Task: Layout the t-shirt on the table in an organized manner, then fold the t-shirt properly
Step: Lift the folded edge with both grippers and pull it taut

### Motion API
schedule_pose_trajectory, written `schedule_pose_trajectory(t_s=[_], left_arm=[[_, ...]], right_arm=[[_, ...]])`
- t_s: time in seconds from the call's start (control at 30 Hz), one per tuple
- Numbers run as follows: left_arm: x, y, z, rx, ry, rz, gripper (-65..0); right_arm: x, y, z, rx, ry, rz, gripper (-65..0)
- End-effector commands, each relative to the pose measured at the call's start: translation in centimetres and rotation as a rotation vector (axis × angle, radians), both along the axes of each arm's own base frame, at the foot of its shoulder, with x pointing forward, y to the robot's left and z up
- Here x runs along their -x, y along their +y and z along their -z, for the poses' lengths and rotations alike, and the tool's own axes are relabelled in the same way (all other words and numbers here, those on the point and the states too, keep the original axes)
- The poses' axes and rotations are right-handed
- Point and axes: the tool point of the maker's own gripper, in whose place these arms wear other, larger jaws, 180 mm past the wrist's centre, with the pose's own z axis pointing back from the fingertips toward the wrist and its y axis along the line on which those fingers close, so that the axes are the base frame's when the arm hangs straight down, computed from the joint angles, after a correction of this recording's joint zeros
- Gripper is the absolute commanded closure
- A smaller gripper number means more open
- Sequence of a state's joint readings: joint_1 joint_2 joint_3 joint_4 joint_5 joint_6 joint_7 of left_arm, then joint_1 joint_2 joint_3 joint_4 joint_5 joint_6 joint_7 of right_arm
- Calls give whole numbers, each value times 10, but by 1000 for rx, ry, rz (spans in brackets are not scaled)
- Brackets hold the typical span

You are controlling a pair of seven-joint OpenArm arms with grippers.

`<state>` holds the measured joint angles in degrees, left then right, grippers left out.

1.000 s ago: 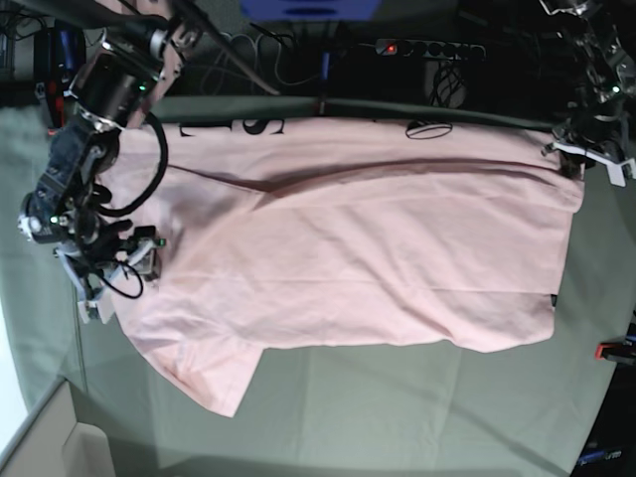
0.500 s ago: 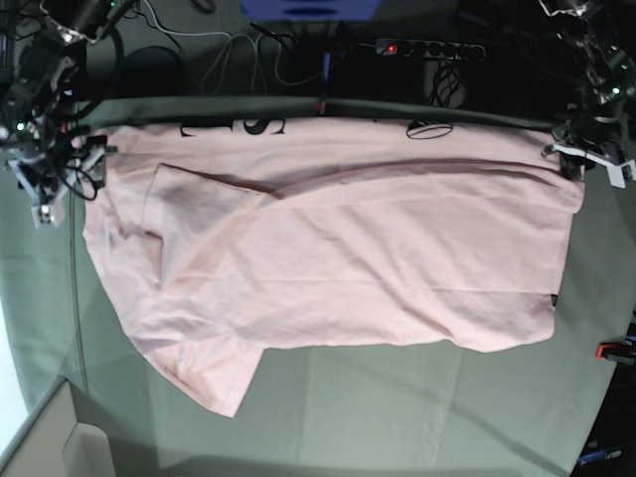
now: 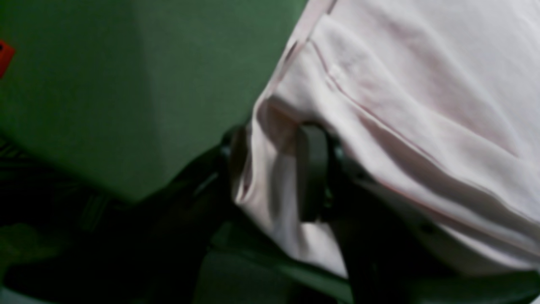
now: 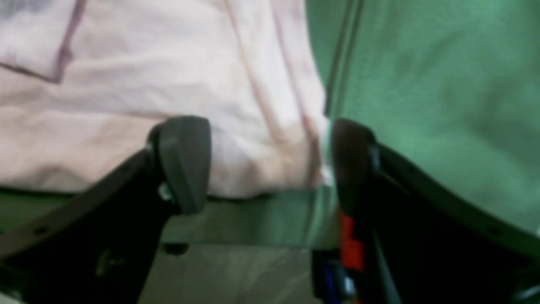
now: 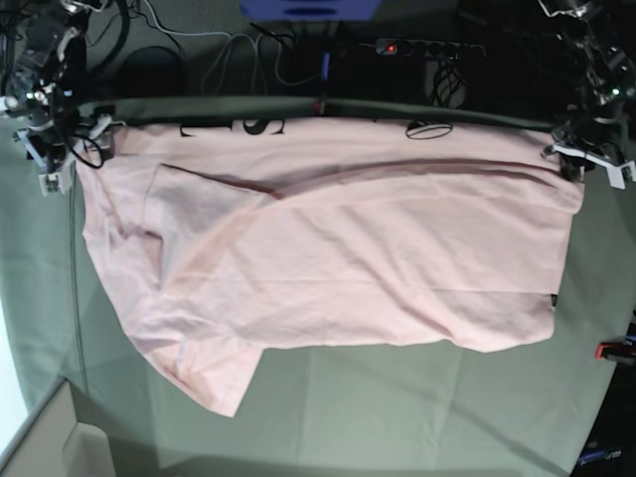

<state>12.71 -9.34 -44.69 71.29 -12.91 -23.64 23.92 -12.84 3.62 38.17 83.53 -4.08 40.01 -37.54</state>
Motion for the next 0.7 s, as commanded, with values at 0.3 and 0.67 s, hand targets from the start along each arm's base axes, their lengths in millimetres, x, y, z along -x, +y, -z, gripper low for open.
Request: schedule_pose_trajectory(t_s=[0.3,0.67], left_arm=[[-4,9,-11,-28,-34,-5,-150],[-21,12,-45,-84,-49,43,0]], right_arm=[[9,7,16,-52,5,17,-100],[-42,-17,-85,179,-234,-73,0]])
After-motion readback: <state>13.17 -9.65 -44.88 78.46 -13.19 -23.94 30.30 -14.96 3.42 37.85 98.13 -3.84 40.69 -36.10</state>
